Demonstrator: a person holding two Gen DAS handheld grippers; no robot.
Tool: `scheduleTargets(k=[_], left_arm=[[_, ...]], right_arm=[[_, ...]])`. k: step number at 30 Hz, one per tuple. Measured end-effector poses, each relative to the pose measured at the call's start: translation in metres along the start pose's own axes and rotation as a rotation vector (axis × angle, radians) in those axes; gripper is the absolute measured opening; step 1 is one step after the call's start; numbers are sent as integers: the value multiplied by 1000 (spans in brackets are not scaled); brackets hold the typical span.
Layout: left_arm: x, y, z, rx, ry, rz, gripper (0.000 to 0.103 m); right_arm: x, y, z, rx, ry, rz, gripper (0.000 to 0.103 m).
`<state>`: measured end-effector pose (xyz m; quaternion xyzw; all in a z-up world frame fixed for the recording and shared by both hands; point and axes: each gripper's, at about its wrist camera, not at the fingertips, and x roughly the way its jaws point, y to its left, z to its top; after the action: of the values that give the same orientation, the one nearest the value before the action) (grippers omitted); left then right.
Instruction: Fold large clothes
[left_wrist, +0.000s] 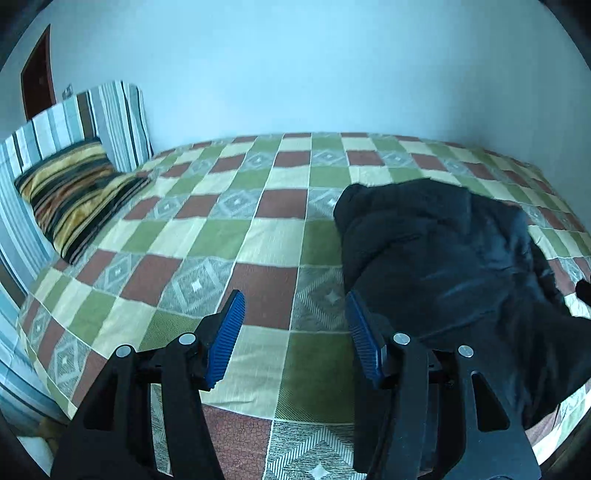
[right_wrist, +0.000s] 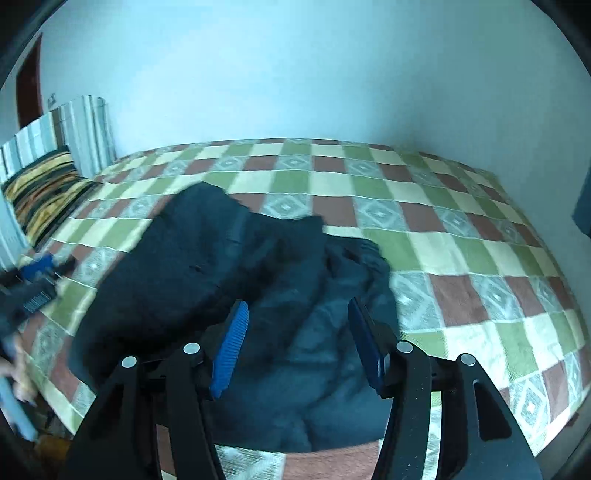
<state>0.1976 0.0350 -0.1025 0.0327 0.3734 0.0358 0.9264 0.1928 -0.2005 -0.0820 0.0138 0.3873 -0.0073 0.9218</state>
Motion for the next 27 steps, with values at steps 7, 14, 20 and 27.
scheduleTargets(k=[7, 14, 20, 27], left_arm=[[33, -5, -20, -11, 75, -55, 57], [41, -4, -23, -45, 73, -118, 57], [45, -5, -22, -37, 75, -130, 57], [49, -7, -20, -23, 80, -127, 57]], right_arm=[[30, 44, 16, -39, 76, 68, 63], [39, 45, 15, 21, 118, 92, 65], [45, 62, 20, -26, 132, 86, 65], [66, 74, 11, -70, 204, 53, 65]])
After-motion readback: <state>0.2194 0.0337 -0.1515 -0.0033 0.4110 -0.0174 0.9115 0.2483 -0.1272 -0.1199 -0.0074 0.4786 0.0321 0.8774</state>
